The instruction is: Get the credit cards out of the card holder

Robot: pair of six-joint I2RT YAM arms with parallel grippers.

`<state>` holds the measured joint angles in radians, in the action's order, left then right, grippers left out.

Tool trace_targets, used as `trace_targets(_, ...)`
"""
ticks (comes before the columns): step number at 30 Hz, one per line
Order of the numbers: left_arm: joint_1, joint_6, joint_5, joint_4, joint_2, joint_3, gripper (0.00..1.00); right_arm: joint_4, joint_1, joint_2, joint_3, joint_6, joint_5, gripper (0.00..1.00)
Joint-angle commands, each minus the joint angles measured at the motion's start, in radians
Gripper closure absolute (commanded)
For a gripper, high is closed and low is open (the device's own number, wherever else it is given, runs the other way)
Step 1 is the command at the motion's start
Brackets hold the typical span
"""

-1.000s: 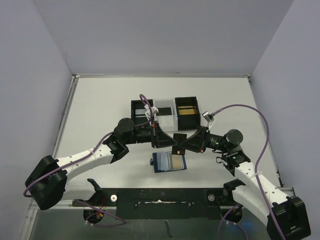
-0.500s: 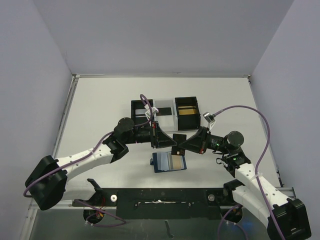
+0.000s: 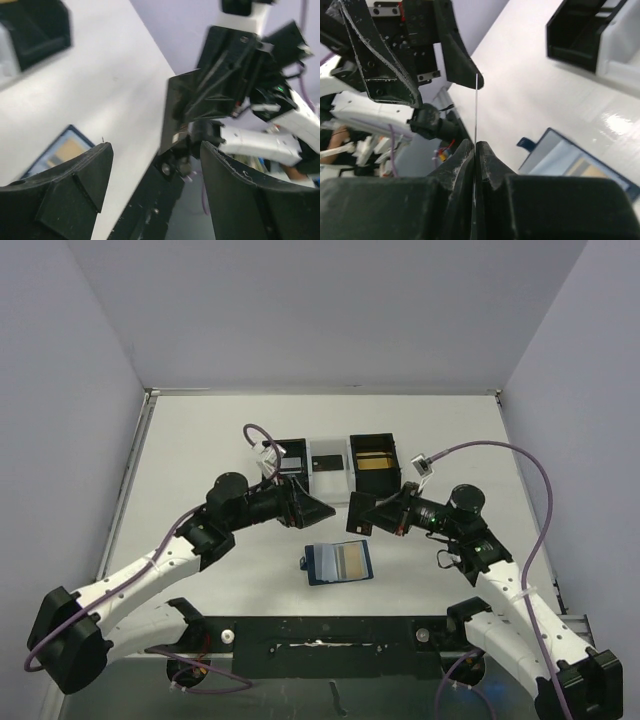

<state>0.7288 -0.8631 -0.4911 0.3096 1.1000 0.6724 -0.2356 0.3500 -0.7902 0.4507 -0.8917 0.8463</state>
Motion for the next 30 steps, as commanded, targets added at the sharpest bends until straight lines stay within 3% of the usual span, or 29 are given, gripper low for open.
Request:
trace_targets(1, -0.03, 0.111, 0.297, -0.274, -0.099, 0.057, 0.31, 0.257, 0.019, 0.024, 0.124, 0.246, -0.213, 1.0)
trace_targets(7, -0.067, 0.228, 0.503, -0.598, -0.089, 0.171, 0.3, 0.358, 0.154, -0.021, 0.228, 0.539, -0.561, 1.0)
trace_targets(13, -0.163, 0.312, 0.582, -0.724, -0.081, 0.211, 0.3, 0.323, 0.29, -0.139, 0.31, 0.858, -0.876, 1.0)
trace_targets(19, -0.227, 0.42, 0.666, -0.715, -0.098, 0.187, 0.29, 0.327, 0.298, -0.321, 0.437, 1.149, -0.766, 1.0)
trace_targets(30, -0.233, 0.477, 0.778, -0.63, -0.066, 0.088, 0.28, 0.386, 0.294, -0.682, 0.683, 1.36, -0.776, 1.0)
